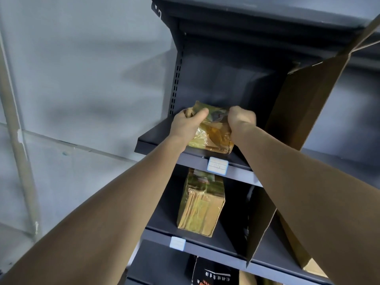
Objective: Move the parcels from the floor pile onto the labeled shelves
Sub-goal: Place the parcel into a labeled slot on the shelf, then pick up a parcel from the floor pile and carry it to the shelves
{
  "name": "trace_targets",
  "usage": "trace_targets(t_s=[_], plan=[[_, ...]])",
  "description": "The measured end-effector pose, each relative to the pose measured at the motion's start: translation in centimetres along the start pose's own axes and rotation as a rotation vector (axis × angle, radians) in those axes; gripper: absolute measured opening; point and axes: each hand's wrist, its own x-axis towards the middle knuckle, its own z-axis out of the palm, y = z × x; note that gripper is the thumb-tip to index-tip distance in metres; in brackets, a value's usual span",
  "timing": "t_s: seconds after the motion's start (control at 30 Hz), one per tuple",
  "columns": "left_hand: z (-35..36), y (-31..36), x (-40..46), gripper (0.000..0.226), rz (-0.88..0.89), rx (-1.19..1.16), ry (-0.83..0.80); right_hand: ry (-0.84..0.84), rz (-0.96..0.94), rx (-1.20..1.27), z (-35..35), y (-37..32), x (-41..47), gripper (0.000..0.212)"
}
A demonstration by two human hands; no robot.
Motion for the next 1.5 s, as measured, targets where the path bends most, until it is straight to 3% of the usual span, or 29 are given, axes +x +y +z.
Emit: trace_targets(t_s=[0.17,0.33,0.53,0.67,0.77,0.93,1.1,1.27,1.5], plan=[[0.1,0.8,-0.3,0.037,-0.062,0.030,0.065,-0.124,-0.016,-0.010,-0.5,-0.8,-0.6,0.051],[-0.1,2.3,-1.2,0.072,0.020,0.102,0.129,-0.116,-0.046,0.009,-0.7,-0.8,-2.0,0.051],[1.4,5.4,-3.7,0.041,0.298,0.101,0.311,-0.125,-0.291,-0.002,-2.3,-0.7,-4.7,0.051],[4.4,8.3,-6.7,0.030,0.477,0.000,0.273,-0.187,-0.537,0.013,-4.6,-1.3,-7.5,0.042],[6.9,10.6,-9.6,0.027,0.504,-0.108,0.242,-0.181,-0.615,0.065,-7.7,-2.4,-9.1,0.038],[12.2,13.7,-15.9,0.024,0.530,-0.239,0.156,-0.115,-0.709,0.087,-16.4,-3.6,-12.4,0.035],[19.9,14.9,-24.8,0.026,0.461,-0.274,-0.028,-0.012,-0.667,0.034,-28.1,-1.8,-14.5,0.038],[28.8,13.9,-35.6,0.036,0.356,-0.143,-0.225,0.134,-0.573,-0.056,-42.8,2.9,-16.9,0.042],[42.6,10.5,-49.8,0.038,0.179,-0.049,-0.500,0.430,-0.268,-0.138,-65.2,10.5,-22.0,0.049]])
